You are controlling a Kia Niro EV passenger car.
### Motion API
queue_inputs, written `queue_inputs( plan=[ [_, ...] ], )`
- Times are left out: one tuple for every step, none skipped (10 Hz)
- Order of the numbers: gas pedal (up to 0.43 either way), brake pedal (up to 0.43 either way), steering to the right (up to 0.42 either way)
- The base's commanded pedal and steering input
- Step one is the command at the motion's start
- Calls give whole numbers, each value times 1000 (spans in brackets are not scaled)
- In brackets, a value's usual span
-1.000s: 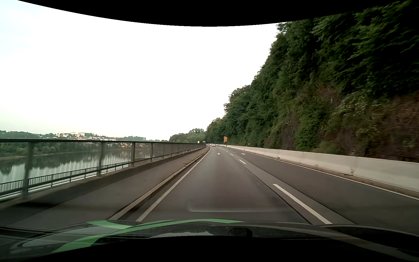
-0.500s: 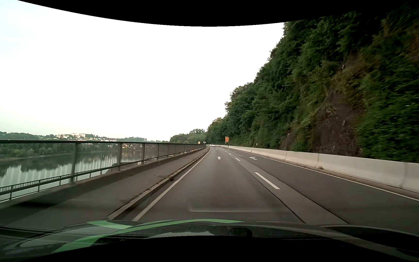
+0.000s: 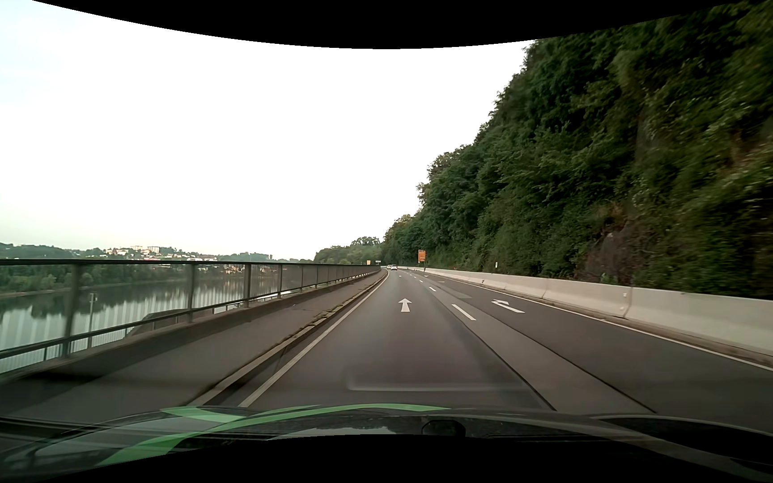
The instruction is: Follow the waypoints while adhering to traffic rules and regulations
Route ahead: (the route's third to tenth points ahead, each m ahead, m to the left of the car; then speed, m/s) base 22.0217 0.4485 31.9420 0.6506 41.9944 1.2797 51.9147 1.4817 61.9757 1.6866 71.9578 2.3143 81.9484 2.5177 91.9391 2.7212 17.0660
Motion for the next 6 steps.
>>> queue_inputs(
  plan=[
    [177,0,-4],
    [177,0,-4],
    [177,0,-4],
    [177,0,-4],
    [177,0,-4],
    [177,0,-4]
  ],
)
